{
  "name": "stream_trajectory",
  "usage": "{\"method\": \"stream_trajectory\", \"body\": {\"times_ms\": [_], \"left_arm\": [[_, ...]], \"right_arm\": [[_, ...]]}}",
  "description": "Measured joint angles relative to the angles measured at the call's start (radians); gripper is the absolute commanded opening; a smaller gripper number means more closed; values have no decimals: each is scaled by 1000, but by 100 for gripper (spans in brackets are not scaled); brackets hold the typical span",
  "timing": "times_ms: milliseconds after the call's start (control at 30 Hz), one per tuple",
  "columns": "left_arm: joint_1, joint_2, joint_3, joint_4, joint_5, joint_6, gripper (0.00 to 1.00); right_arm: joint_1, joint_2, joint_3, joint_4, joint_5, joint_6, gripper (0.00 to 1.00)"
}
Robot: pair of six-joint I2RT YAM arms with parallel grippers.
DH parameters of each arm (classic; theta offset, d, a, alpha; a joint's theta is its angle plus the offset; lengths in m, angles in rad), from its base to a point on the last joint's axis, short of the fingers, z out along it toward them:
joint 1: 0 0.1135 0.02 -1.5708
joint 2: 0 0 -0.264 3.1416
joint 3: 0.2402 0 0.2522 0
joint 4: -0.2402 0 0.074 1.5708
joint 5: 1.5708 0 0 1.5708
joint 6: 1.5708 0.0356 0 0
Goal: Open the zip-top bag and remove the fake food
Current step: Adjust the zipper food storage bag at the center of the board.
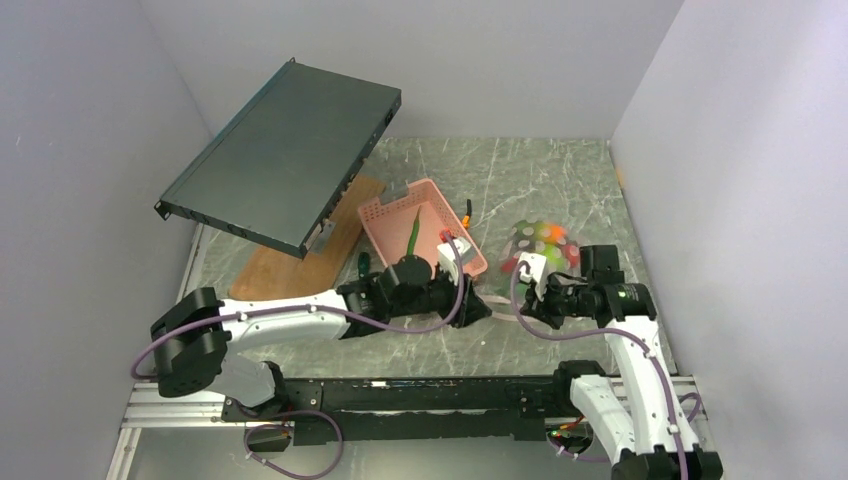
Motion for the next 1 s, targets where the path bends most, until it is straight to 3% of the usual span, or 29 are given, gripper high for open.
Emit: {"method": "stream_trajectory", "body": {"times_ms": [133,233,567,667,733,933,1000], "left_arm": [[-81,9,-36,56,-73,-2,43],[-113,27,-61,122,-124,-4,43],[-150,181,-73,257,-282,0,41],[-158,246,-46,263,-305,5,41],[-159,280,-32,269,-312,11,41],[-159,334,-17,308,-350,61,42],[-159,337,-16,322,-362,89,42]], "right_arm": [[43,57,-64,-7,29,-26,24],[51,87,-64,17,50,-6,31],[55,59,-45,186,129,112,31],[60,62,-46,206,140,121,47],[61,57,-45,198,128,119,51],[63,52,24,180,130,125,45],[63,51,37,195,144,140,48]]}}
